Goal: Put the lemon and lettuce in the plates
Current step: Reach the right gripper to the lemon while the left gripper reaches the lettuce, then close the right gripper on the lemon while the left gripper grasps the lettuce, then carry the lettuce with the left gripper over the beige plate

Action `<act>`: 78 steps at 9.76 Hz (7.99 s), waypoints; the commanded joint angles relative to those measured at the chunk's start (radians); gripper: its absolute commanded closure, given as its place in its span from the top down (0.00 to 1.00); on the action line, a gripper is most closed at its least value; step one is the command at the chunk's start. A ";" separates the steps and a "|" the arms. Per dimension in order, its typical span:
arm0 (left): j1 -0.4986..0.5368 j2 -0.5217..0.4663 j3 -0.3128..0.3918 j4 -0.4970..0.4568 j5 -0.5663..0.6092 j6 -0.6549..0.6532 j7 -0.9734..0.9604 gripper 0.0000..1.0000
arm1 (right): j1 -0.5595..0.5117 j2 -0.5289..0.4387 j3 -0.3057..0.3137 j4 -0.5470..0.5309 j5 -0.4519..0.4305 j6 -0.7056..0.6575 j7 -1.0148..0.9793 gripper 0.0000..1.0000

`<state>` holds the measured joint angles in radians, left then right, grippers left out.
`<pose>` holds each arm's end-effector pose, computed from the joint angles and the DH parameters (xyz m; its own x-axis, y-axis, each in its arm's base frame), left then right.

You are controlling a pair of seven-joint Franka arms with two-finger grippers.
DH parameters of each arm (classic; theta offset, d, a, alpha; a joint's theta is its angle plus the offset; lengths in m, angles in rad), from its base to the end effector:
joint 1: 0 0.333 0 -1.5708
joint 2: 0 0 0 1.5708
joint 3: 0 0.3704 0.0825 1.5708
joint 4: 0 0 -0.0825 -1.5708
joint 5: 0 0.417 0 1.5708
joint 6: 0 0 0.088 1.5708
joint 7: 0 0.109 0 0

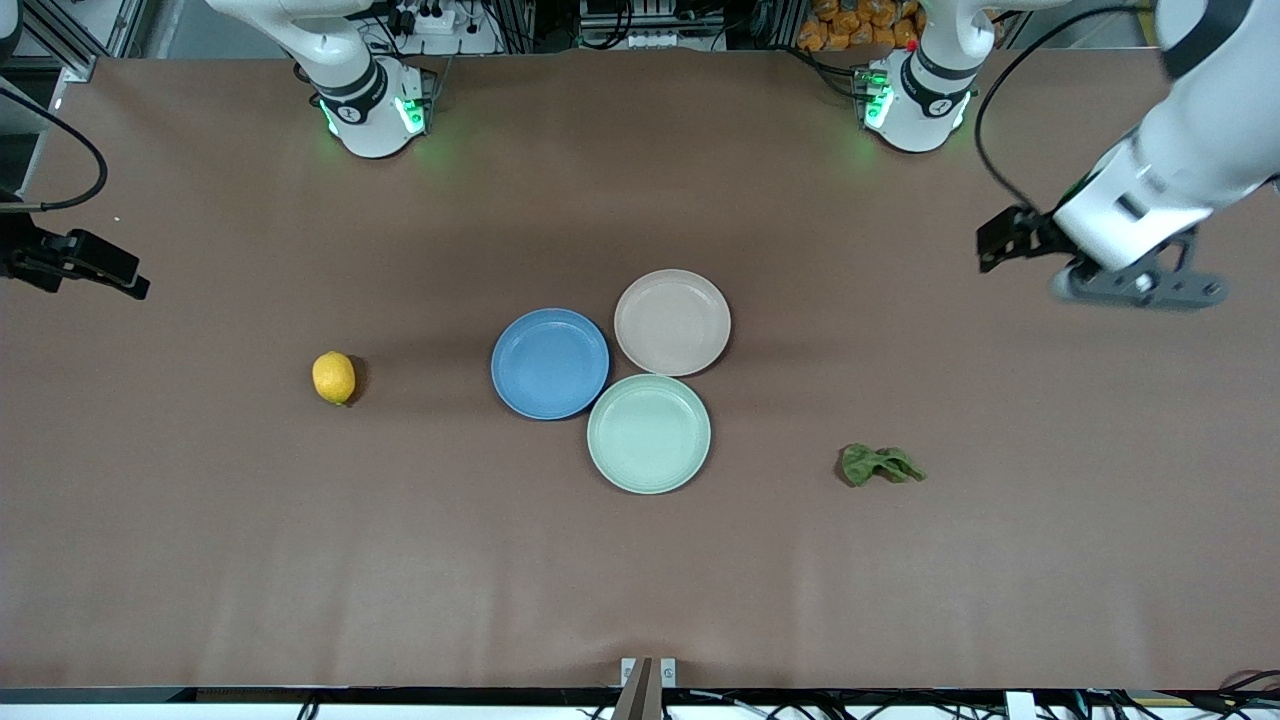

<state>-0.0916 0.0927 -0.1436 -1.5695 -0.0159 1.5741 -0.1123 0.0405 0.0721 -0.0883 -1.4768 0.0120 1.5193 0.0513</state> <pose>0.6006 -0.1414 0.6225 0.9884 -0.1222 -0.0897 -0.1209 -0.9925 0.0191 0.6082 -0.0254 0.6767 0.9947 -0.0983 -0.0296 -0.0984 -0.9951 -0.0041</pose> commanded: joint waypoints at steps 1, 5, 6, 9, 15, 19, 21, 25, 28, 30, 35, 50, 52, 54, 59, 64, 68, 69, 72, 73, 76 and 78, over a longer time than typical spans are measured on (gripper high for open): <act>-0.002 0.022 -0.005 -0.044 0.010 0.075 0.023 1.00 | -0.013 0.006 0.009 0.015 0.011 -0.027 0.007 1.00; 0.009 0.087 -0.004 -0.049 0.016 0.135 0.023 1.00 | -0.011 0.009 0.009 0.006 0.011 -0.033 0.007 1.00; 0.009 0.094 -0.002 -0.047 0.017 0.138 0.023 1.00 | -0.008 0.021 0.009 0.006 0.013 -0.028 0.007 1.00; 0.004 0.162 0.001 -0.043 0.017 0.185 0.003 1.00 | -0.002 0.043 0.010 -0.032 0.013 0.024 0.007 1.00; 0.003 0.315 0.007 0.005 0.062 0.273 -0.172 1.00 | -0.002 0.043 0.010 -0.236 0.013 0.266 0.004 1.00; -0.006 0.403 0.007 0.023 0.063 0.358 -0.384 1.00 | 0.008 0.043 0.012 -0.368 0.011 0.413 0.002 1.00; -0.005 0.446 0.007 0.023 0.089 0.409 -0.406 1.00 | 0.013 0.043 0.012 -0.434 0.011 0.485 0.002 1.00; -0.003 0.530 0.007 0.025 0.128 0.545 -0.466 1.00 | 0.027 0.037 0.012 -0.589 0.011 0.662 0.002 1.00; -0.011 0.616 0.007 0.043 0.129 0.685 -0.582 1.00 | 0.024 0.049 0.012 -0.686 0.013 0.769 0.002 1.00; -0.022 0.637 0.007 0.043 0.131 0.731 -0.590 1.00 | 0.024 0.084 0.012 -0.714 0.011 0.811 0.002 1.00; -0.031 0.668 0.006 0.036 0.198 0.731 -0.581 1.00 | 0.027 0.158 0.012 -0.729 0.011 0.881 0.002 1.00; -0.046 0.697 0.006 0.031 0.206 0.731 -0.615 0.00 | 0.056 0.347 0.012 -0.820 0.011 1.211 0.004 1.00; -0.046 0.690 0.004 0.031 0.206 0.730 -0.615 0.00 | 0.056 0.356 0.012 -0.829 0.011 1.240 0.004 1.00; -0.046 0.682 -0.001 0.029 0.208 0.724 -0.610 0.00 | 0.056 0.364 0.012 -0.833 0.011 1.257 0.004 1.00; -0.079 0.580 -0.045 -0.032 0.194 0.669 -0.651 0.00 | 0.056 0.371 0.012 -0.832 0.011 1.260 0.004 0.70; -0.068 0.383 -0.119 -0.277 0.186 0.710 -0.697 0.00 | 0.056 0.370 0.013 -0.826 0.011 1.248 0.005 0.30; -0.076 0.314 -0.195 -0.400 0.186 0.785 -0.818 0.00 | 0.062 0.348 0.028 -0.795 0.011 1.175 0.007 0.27; -0.080 0.314 -0.221 -0.402 0.186 0.785 -0.873 0.00 | 0.061 0.338 0.028 -0.769 0.011 1.098 0.007 0.27; -0.092 0.315 -0.292 -0.400 0.188 0.785 -1.002 0.00 | 0.062 0.296 0.053 -0.694 0.014 0.942 0.015 0.27; -0.112 0.314 -0.297 -0.400 0.188 0.785 -1.051 0.00 | 0.061 0.287 0.067 -0.671 0.014 0.900 0.016 0.28; -0.221 0.334 -0.297 -0.397 0.198 0.785 -1.216 0.00 | 0.062 0.265 0.119 -0.634 0.046 0.845 0.022 0.28; -0.279 0.349 -0.295 -0.391 0.209 0.788 -1.300 0.00 | 0.062 0.265 0.159 -0.610 0.051 0.843 0.070 0.28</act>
<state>-0.3426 0.4409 -0.4437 -1.9506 0.1556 2.3455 -1.3425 0.1047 0.3528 0.0441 -2.1002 0.0473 2.3814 0.0844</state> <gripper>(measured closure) 0.952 0.410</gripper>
